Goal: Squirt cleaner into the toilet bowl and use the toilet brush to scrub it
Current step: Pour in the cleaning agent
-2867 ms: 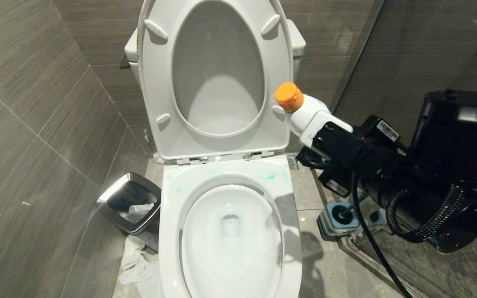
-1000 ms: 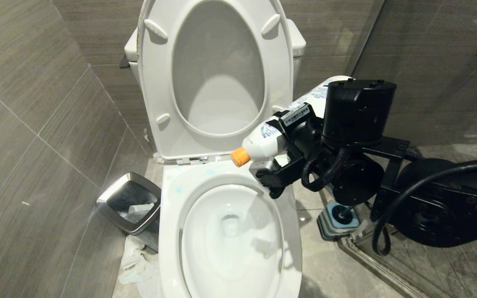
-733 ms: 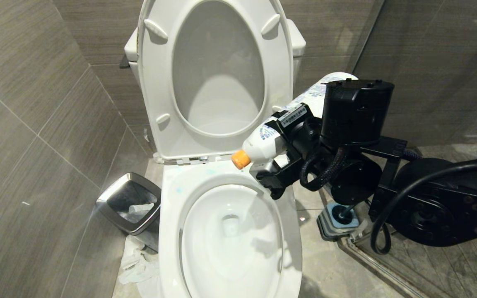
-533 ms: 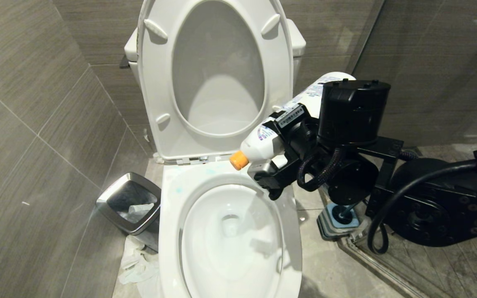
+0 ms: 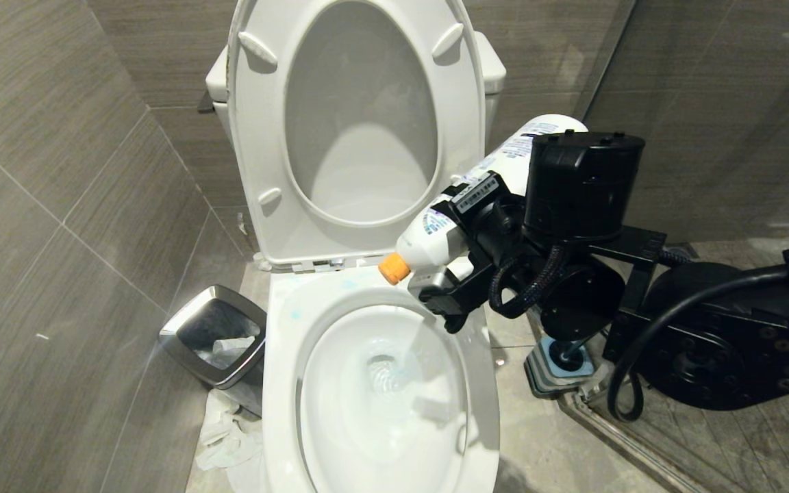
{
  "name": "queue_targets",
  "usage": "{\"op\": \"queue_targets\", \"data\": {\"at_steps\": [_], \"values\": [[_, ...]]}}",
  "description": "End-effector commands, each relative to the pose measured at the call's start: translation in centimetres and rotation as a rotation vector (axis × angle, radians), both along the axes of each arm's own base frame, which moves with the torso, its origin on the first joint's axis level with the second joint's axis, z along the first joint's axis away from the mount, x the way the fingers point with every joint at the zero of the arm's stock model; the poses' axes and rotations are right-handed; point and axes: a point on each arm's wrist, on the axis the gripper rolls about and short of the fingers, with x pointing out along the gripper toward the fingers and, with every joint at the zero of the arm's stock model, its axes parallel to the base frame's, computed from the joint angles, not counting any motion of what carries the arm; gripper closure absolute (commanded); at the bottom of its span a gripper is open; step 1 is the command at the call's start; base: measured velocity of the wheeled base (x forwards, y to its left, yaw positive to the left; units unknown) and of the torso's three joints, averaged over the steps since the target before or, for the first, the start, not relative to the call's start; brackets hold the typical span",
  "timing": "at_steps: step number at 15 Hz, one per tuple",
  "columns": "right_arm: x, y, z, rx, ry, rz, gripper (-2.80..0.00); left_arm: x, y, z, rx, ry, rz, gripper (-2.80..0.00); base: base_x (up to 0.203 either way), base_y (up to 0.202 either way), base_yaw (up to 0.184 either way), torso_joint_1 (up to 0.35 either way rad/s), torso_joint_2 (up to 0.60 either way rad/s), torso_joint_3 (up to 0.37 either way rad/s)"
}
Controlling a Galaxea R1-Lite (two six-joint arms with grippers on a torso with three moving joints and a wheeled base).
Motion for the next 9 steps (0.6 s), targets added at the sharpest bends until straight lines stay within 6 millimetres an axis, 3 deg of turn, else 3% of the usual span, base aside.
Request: {"op": "queue_targets", "data": {"at_steps": [1, 9], "values": [[-0.09, -0.06, 0.53, -0.044, -0.022, -0.001, 0.0, 0.01, 0.0, 0.0, 0.0, 0.001, 0.002, 0.0, 0.0, 0.0, 0.0, 0.0, 0.0, 0.0], [-0.28, 0.8, 0.82, -0.075, -0.039, 0.019, 0.0, 0.01, 0.0, 0.0, 0.0, 0.001, 0.001, 0.0, 0.0, 0.0, 0.0, 0.0, 0.0, 0.0]]}}
